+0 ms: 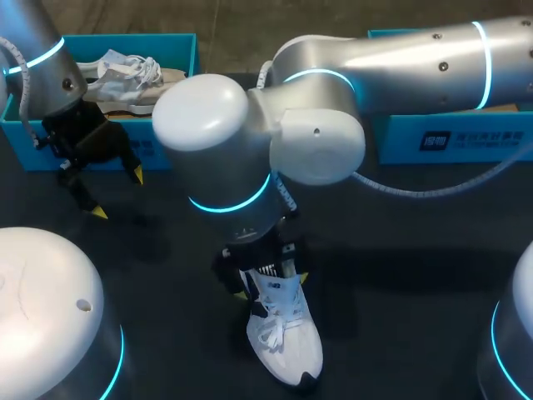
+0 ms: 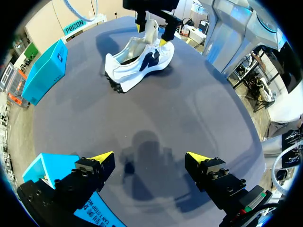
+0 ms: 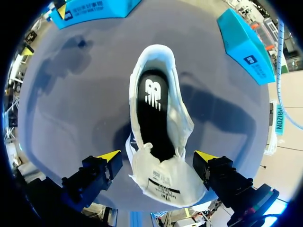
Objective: Take the shoe out of the shoebox, open the shoe tongue, remove and reinsert the insole, then place the shoe into the shoebox
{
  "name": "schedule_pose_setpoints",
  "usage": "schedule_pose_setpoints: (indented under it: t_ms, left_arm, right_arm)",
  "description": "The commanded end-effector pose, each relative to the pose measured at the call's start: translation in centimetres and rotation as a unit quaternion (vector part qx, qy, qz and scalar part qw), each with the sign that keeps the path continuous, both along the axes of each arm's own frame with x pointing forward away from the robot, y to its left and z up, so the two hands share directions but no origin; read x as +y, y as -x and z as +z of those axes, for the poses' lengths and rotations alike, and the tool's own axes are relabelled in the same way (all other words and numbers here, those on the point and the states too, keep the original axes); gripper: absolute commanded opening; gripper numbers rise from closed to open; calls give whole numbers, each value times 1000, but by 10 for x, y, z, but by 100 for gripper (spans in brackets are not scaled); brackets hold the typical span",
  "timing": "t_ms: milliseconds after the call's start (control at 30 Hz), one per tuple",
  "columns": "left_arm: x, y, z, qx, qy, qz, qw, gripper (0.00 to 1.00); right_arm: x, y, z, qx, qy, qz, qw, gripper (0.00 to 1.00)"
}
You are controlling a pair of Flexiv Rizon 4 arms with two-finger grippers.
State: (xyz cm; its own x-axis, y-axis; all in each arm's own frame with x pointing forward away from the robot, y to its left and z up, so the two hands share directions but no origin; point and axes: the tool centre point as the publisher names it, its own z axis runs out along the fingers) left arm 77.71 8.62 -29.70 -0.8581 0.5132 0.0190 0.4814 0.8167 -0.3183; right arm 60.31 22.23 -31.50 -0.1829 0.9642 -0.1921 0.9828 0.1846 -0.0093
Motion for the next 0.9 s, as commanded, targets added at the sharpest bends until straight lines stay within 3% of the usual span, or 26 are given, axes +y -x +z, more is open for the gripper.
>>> schedule_pose_setpoints:
  t_ms: [33,400,800,833,867,900]
  left_arm:
    - [1,1,-1,-1,0,0,1000,100]
    - [1,1,-1,-1,0,0,1000,100]
    - [1,1,-1,-1,0,0,1000,100]
    - [1,1,-1,-1,0,0,1000,100]
    - [1,1,-1,-1,0,0,1000,100]
    - [1,1,-1,-1,0,0,1000,100]
  right_arm:
    - [5,11,9,-38,8,-101,994,100]
    - [-17,23,37,-59,33,-136,988,100]
    - [-8,62,32,-34,17,-155,987,100]
    - [-8,63,31,-31,18,-157,987,98]
    - [-8,66,30,-31,10,-158,987,87]
    - [-7,68,29,-31,10,-159,987,84]
